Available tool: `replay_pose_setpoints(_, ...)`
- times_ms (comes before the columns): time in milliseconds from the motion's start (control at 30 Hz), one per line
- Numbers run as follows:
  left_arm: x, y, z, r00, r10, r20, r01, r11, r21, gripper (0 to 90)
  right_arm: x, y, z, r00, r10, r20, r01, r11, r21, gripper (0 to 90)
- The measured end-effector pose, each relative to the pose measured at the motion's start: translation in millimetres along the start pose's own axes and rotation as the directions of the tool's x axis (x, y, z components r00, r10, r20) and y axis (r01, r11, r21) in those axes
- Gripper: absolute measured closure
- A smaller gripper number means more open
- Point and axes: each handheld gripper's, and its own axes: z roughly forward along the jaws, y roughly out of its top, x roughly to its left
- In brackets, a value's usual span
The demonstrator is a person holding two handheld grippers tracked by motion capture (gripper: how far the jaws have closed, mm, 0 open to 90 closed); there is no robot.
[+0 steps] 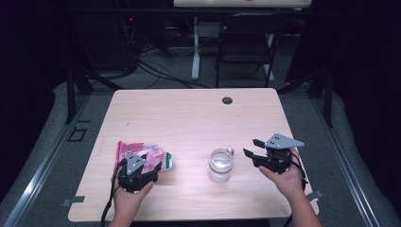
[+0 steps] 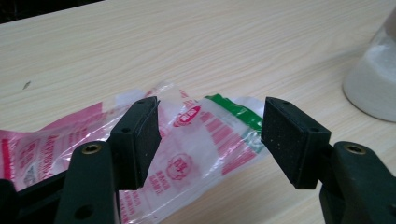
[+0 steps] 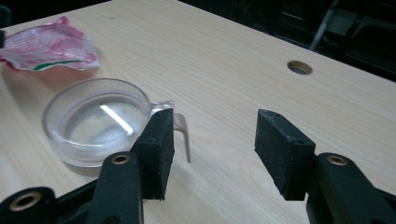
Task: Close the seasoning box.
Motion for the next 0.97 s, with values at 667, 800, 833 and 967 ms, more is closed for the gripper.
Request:
replay_pose_setpoints(667,35.7,-10.4,3.8,0.9932,-0.045,-0.107,0.05,0.998,0.039,37.6,-30.8,-43.1,24.2,0.9817,0.149,0.118,-0.162,0.981,0.107,47.1)
replay_pose_setpoints(800,38.2,-11.7,5.4,0.9919,-0.041,-0.12,0.047,0.9977,0.048,37.7,-32.7,-46.7,26.2,0.9795,0.156,0.128,-0.171,0.978,0.122,47.0)
replay_pose_setpoints(833,38.9,-11.9,5.5,0.9918,-0.044,-0.12,0.05,0.9975,0.049,37.6,-33.0,-47.5,26.7,0.9787,0.159,0.13,-0.175,0.977,0.12,47.0)
replay_pose_setpoints(967,42.0,-11.9,4.8,0.9915,-0.054,-0.118,0.059,0.9972,0.045,39.3,-34.1,-48.8,26.7,0.978,0.151,0.143,-0.169,0.978,0.12,45.7)
